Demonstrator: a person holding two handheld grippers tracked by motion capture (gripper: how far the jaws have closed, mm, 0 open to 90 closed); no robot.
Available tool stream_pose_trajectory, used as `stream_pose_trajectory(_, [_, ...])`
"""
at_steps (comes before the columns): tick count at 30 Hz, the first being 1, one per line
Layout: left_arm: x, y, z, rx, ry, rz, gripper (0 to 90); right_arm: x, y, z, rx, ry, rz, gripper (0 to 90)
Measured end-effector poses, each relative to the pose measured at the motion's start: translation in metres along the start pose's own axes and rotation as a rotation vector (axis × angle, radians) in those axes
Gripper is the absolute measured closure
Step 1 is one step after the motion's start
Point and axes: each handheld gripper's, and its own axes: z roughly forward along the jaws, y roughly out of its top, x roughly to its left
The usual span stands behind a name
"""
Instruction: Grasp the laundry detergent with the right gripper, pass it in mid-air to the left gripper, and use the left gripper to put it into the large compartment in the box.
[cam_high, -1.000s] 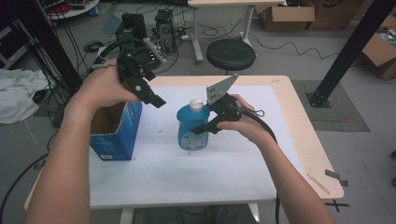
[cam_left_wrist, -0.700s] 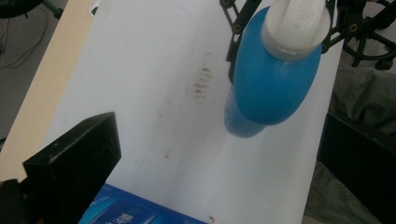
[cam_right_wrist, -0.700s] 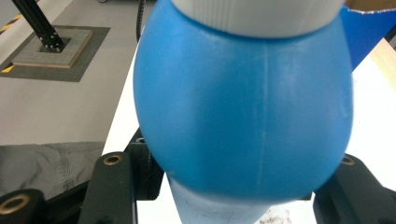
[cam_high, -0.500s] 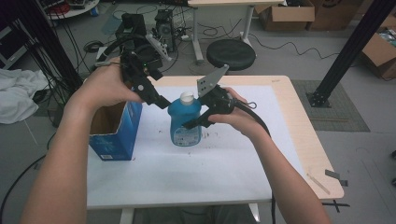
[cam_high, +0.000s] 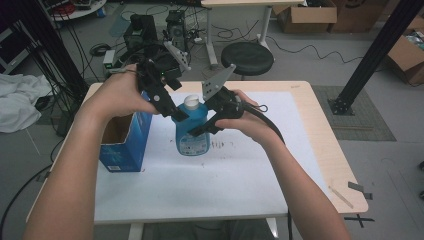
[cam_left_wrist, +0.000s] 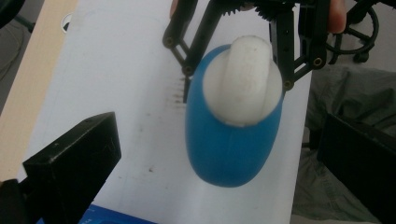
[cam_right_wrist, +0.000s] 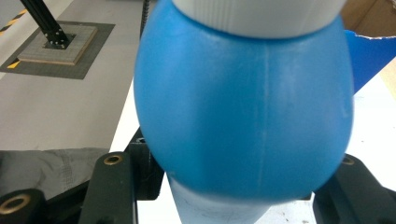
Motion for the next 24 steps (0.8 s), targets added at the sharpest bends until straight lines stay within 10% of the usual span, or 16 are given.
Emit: stream_pose_trajectory(24, [-0.009, 0.02, 0.026, 0.133, 0.021, 0.039, 0.2, 0.004, 0.005, 0.002, 0.027, 0.008, -0.002, 44.0])
